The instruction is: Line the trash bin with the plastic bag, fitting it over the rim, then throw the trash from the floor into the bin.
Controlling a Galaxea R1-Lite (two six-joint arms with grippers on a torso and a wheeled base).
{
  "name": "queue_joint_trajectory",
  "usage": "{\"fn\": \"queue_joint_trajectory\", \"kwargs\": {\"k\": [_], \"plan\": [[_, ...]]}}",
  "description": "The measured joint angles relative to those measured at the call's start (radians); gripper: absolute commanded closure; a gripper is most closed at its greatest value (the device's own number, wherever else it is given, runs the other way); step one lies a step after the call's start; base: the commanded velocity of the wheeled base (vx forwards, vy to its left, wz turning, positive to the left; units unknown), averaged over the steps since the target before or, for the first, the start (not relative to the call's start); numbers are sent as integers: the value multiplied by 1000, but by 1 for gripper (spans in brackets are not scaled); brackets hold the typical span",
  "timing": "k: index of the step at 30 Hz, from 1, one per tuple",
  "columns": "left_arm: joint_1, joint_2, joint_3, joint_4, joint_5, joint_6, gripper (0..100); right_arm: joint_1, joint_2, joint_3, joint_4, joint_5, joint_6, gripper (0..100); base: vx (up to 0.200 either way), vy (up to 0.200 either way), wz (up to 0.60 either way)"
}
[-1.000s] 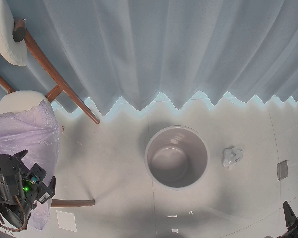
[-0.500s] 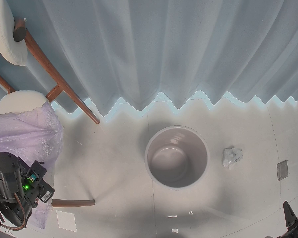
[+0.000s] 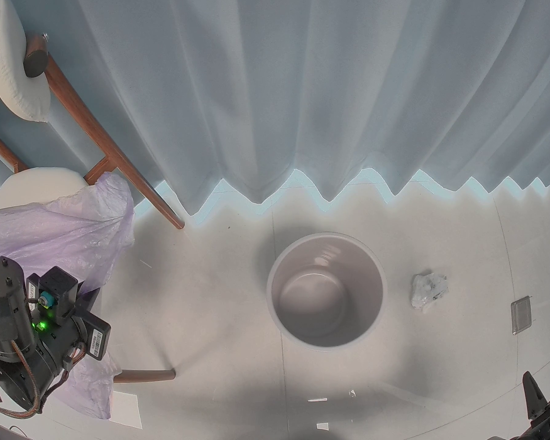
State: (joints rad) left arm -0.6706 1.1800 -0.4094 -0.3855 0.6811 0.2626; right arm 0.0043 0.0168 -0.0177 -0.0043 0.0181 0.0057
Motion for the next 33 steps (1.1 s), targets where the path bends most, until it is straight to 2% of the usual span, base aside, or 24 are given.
{"fn": "queue_joint_trajectory", "kwargs": {"k": [5, 14, 21, 29, 33], "plan": [[-29, 2, -28, 2, -81, -94, 100, 0, 0, 0, 0, 0, 0, 0, 0, 0, 0], [-37, -1, -41, 0, -257, -170, 100, 0, 0, 0, 0, 0, 0, 0, 0, 0, 0], [-33, -4, -53, -4, -464, -253, 100, 0, 0, 0, 0, 0, 0, 0, 0, 0, 0], [-28, -21, -71, -9, -601, -366, 100, 0, 0, 0, 0, 0, 0, 0, 0, 0, 0], [-26, -34, -73, -41, -651, -453, 100, 0, 0, 0, 0, 0, 0, 0, 0, 0, 0]]}}
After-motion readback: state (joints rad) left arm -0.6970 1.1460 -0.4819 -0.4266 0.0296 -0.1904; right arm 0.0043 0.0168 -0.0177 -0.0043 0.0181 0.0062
